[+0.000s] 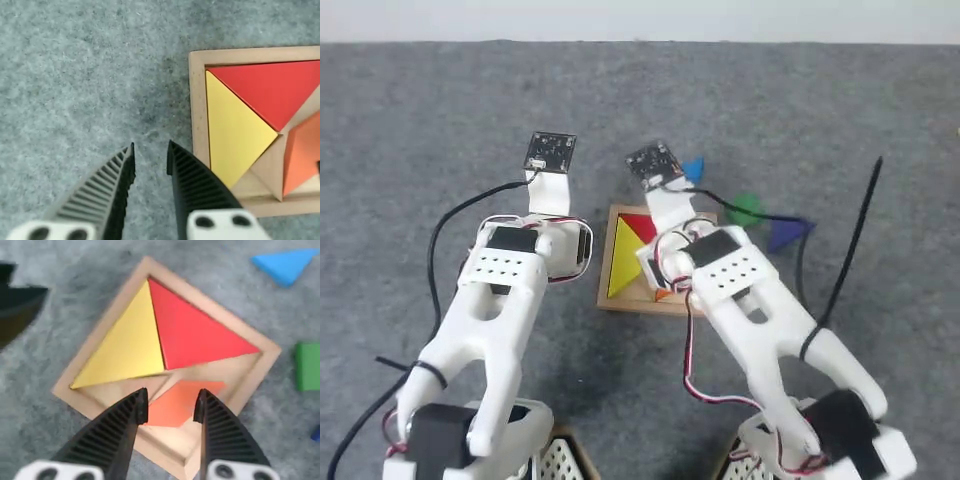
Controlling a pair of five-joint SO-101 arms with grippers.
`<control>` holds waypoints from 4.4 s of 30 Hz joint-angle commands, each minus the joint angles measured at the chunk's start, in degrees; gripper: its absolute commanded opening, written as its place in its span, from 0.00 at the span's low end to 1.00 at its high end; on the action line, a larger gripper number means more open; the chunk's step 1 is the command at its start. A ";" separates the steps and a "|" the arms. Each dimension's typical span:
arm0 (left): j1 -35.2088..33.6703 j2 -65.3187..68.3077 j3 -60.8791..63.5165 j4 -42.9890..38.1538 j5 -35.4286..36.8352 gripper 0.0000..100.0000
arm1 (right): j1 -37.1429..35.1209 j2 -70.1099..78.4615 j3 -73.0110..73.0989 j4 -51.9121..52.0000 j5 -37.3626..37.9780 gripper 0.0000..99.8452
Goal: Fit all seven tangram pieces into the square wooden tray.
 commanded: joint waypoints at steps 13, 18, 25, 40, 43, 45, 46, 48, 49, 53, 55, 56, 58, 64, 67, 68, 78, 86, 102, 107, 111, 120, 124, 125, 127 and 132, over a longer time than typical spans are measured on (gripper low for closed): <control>0.35 -0.35 -0.22 -0.62 0.18 0.11 | 3.74 11.56 -0.44 -3.56 2.20 0.17; 0.35 -0.35 -0.22 -0.70 0.18 0.11 | 7.87 12.00 -0.79 -3.91 5.19 0.17; 0.35 -0.35 -0.22 -0.70 0.18 0.11 | 10.33 12.09 -6.24 -4.00 7.03 0.17; 0.35 -0.35 -0.13 -0.79 0.18 0.11 | 11.38 4.09 -0.53 1.98 6.95 0.17; 0.35 -0.35 -0.13 -0.79 0.18 0.11 | 10.42 2.77 3.87 -1.01 7.12 0.17; 0.35 -0.35 -0.13 -0.79 0.18 0.11 | 10.24 4.00 4.40 -1.36 6.95 0.17; 0.35 -0.35 -0.13 -0.79 0.18 0.11 | 10.24 5.14 4.22 -1.54 6.95 0.17; 0.35 -0.35 -0.13 -0.70 0.18 0.11 | 10.24 8.31 3.52 -2.15 7.03 0.17; 0.35 -0.35 -0.13 -0.70 0.18 0.11 | 10.33 10.07 2.90 -2.86 6.95 0.17; 0.35 -0.35 -0.13 -0.62 0.18 0.11 | 10.77 14.99 -2.11 -3.03 6.86 0.17; 0.35 -0.35 -0.13 -0.62 0.18 0.11 | 11.38 16.48 -4.40 -3.03 6.77 0.17; 0.35 -0.35 -0.13 -0.62 0.18 0.11 | 11.82 17.27 -5.45 -3.03 6.77 0.17; 0.35 -0.35 -0.13 -0.62 0.18 0.11 | 13.41 18.86 -7.65 -3.03 6.77 0.17; 0.35 -0.35 -0.13 -0.62 0.18 0.11 | 18.59 24.48 -14.68 -1.89 7.21 0.17; 0.35 -0.35 -0.13 -0.62 0.18 0.11 | 19.65 25.71 -17.23 -0.75 7.21 0.17; 0.35 -0.35 -0.13 -0.62 0.18 0.11 | 19.65 25.80 -17.67 -0.66 7.21 0.17; 0.35 -0.26 -0.13 -0.70 0.09 0.11 | 16.92 8.31 -11.52 0.13 3.34 0.17; 0.35 -0.26 0.48 -1.05 0.26 0.11 | 2.95 -8.04 3.60 -0.13 4.22 0.17; 0.35 -0.26 0.48 -1.05 0.18 0.11 | -3.47 1.98 6.33 -3.56 4.57 0.17; 0.35 -0.26 0.48 -1.05 0.18 0.11 | -7.43 2.42 6.24 -4.70 4.31 0.17; 0.35 -0.26 0.48 -1.05 0.18 0.11 | -6.99 2.51 6.24 -5.41 4.31 0.17; 0.35 -0.26 0.48 -1.05 0.18 0.11 | -6.46 5.93 5.71 -6.73 4.48 0.17; 0.35 -0.26 0.66 -1.05 0.18 0.11 | -4.44 12.26 1.41 -5.85 4.40 0.17; 0.35 -0.26 0.66 -1.05 0.18 0.11 | -3.56 12.79 0.18 -5.49 4.31 0.17; 0.35 -0.26 0.66 -1.05 0.18 0.11 | -1.89 13.05 -1.23 -5.41 4.31 0.17; 0.35 -0.26 0.57 -1.05 0.18 0.11 | 2.33 12.97 -2.64 -5.05 4.22 0.17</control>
